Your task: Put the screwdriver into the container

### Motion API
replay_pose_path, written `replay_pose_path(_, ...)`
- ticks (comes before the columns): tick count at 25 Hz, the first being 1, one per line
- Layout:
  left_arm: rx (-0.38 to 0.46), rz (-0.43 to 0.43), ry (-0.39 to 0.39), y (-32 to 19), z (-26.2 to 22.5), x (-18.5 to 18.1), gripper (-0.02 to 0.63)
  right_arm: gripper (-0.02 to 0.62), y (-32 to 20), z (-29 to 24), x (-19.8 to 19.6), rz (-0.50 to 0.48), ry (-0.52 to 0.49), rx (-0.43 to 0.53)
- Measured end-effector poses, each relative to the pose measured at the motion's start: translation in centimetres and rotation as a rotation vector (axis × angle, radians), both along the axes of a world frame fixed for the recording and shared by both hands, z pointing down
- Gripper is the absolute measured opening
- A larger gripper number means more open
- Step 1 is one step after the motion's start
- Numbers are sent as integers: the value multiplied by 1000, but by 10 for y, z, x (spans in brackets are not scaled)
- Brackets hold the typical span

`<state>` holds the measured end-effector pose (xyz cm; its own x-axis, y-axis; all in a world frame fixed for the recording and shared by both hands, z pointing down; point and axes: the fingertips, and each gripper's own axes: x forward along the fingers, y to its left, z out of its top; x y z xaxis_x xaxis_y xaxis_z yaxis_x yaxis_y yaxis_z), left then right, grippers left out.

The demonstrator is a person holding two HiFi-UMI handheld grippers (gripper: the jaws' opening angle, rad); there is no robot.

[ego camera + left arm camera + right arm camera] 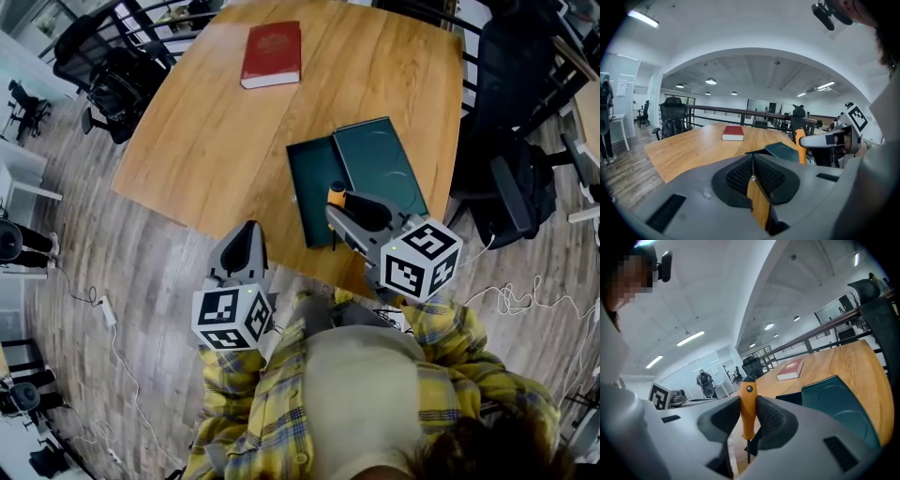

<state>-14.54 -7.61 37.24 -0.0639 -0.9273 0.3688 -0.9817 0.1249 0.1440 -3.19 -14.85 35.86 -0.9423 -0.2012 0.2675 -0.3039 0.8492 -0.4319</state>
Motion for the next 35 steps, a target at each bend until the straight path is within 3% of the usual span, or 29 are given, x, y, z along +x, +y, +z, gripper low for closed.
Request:
replay_pose_path(12,13,106,32,-35,5,-19,18,163,-22,5,-10,102,33,3)
replay_pose_path(35,-25,325,123,-75,32,-51,18,163,-46,55,-47,238,236,-82)
